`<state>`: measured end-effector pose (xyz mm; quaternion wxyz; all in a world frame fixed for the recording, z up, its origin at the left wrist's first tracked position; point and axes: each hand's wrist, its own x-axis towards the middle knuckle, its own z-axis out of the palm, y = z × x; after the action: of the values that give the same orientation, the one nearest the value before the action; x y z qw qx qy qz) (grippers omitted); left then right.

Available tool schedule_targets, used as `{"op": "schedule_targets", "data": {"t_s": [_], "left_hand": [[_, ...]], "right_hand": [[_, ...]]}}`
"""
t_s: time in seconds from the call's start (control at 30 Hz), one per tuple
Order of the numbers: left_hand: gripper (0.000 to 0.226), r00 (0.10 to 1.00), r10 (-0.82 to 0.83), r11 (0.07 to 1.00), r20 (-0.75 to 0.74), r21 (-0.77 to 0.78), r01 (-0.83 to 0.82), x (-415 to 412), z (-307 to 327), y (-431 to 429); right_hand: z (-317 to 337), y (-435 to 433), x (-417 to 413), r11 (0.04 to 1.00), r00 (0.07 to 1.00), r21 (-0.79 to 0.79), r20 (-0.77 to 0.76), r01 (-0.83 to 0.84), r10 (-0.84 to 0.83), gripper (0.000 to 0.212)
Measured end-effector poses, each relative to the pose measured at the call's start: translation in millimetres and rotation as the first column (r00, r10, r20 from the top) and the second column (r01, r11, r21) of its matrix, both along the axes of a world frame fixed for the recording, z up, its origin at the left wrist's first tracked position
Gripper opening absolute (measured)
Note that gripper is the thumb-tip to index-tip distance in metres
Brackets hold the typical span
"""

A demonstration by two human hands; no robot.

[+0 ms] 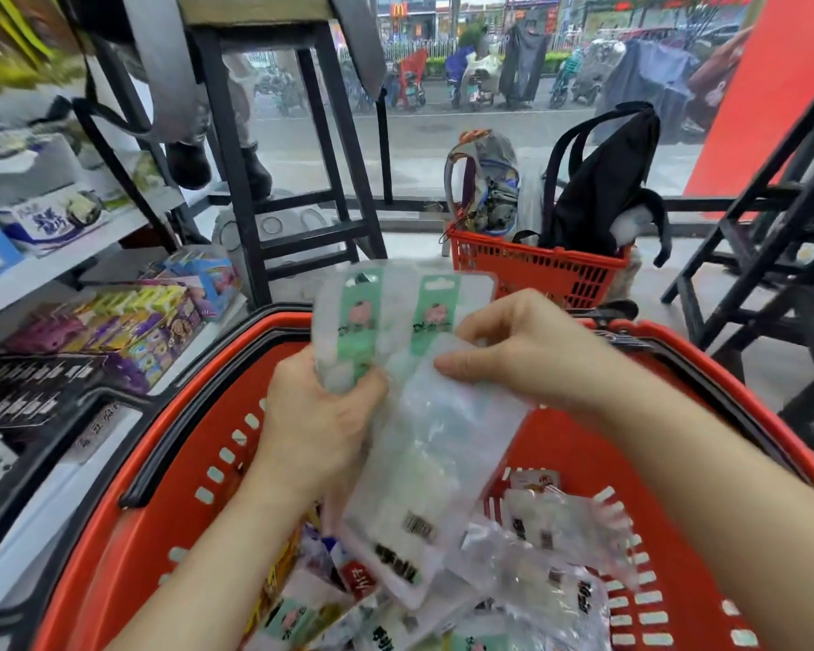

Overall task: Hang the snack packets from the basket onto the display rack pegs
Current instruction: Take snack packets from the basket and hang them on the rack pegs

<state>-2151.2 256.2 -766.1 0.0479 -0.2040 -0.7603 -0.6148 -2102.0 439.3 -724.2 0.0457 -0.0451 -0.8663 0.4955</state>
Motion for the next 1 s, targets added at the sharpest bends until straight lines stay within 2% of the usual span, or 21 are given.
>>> {"op": "schedule_targets", "data": {"t_s": [0.1, 0.23, 0.3, 0.4, 0.5, 0.57, 0.67, 0.7, 0.8, 0.9, 1.0], "left_hand": [[0.020, 0.999, -0.027, 1.000, 0.043, -0.012, 0.028, 3.8, -1.9, 4.7], [0.013, 0.988, 0.014, 0.981, 0.152, 0.191, -0.043, -6.7, 4.0, -5.1], [0.014, 0.988, 0.073, 0.964, 0.135, 0.243, -0.104, -10.1, 11.7, -11.3], [0.021, 0.994, 0.098, 0.986, 0.047, 0.133, -0.103, -6.9, 29.7, -16.6], [0.016, 0.989, -0.022, 1.000, 0.143, 0.018, 0.020, 9.3, 47.7, -15.4], [0.023, 0.989, -0.055, 0.990, 0.134, -0.121, 0.071, 24.5, 59.9, -10.3], [0.022, 0.991, -0.050, 0.932, -0.122, -0.363, 0.003, 36.7, 79.0, -9.4], [0.021, 0.987, -0.054, 0.917, -0.154, -0.400, -0.012, 39.3, 88.0, -10.7], [0.041, 0.973, -0.153, 0.905, -0.173, -0.420, 0.068, 46.8, 127.4, -15.3], [0.040, 0.889, -0.339, 0.861, -0.308, -0.483, 0.160, 60.7, 183.6, -18.6], [0.047, 0.844, -0.421, 0.792, -0.332, -0.588, 0.164, 73.7, 256.5, -26.5]], "right_hand": [[-9.2, -13.6, -3.2, 0.992, 0.994, -0.065, -0.029, 0.106, -0.108, 0.019], [-4.9, -6.2, -2.7, 0.979, 0.980, -0.075, -0.036, 0.192, -0.195, 0.011], [-3.8, 3.0, -1.9, 0.969, 0.968, -0.043, -0.039, 0.244, -0.246, 0.015], [-6.6, 7.4, -5.0, 0.944, 0.944, 0.067, -0.087, 0.324, -0.318, 0.036], [-3.6, 6.4, -5.1, 0.922, 0.920, 0.079, -0.136, 0.379, -0.367, 0.047], [2.7, 9.2, -2.2, 0.892, 0.887, -0.045, -0.089, 0.450, -0.452, 0.042], [21.4, 4.6, 6.4, 0.821, 0.855, -0.252, 0.065, 0.512, -0.514, 0.040], [31.7, 1.4, 9.1, 0.791, 0.841, -0.296, 0.109, 0.536, -0.530, 0.038], [80.5, -6.7, 16.5, 0.675, 0.787, -0.415, 0.219, 0.611, -0.577, 0.037], [148.6, -13.6, 22.5, 0.560, 0.756, -0.523, 0.312, 0.643, -0.576, 0.025], [238.0, -27.2, 27.9, 0.481, 0.746, -0.588, 0.370, 0.650, -0.554, 0.019]]}}
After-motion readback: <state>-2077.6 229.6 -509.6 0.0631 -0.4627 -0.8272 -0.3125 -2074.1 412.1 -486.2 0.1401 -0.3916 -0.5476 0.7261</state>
